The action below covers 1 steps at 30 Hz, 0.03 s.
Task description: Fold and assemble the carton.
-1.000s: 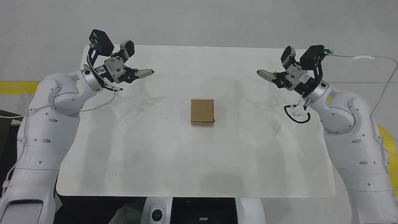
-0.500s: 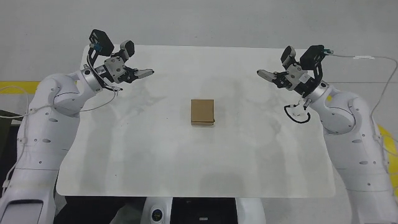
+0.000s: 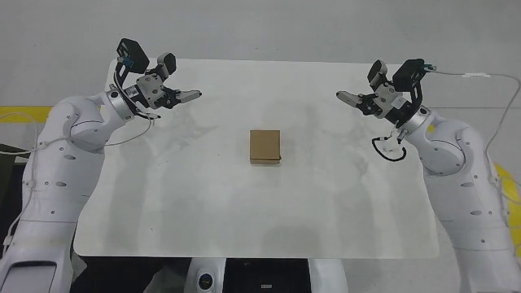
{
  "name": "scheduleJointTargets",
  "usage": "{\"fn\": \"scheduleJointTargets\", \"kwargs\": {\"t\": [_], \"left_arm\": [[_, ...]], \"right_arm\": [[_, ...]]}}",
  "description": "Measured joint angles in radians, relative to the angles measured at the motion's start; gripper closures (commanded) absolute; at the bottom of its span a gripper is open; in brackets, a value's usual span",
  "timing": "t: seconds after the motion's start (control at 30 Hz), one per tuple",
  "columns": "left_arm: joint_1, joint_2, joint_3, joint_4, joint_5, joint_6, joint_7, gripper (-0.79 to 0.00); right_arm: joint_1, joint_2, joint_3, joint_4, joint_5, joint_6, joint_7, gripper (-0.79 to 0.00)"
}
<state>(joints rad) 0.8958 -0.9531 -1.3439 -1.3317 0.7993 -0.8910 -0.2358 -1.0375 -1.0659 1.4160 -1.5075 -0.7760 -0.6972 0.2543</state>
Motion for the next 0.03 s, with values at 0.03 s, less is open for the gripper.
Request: {"fn": "scheduleJointTargets", "kwargs": {"t": [0.03], "left_arm": [[0.0,0.0,0.0,0.0,0.0,0.0,0.0,-0.784]], "right_arm": [[0.0,0.0,0.0,0.0,0.0,0.0,0.0,-0.785]]}}
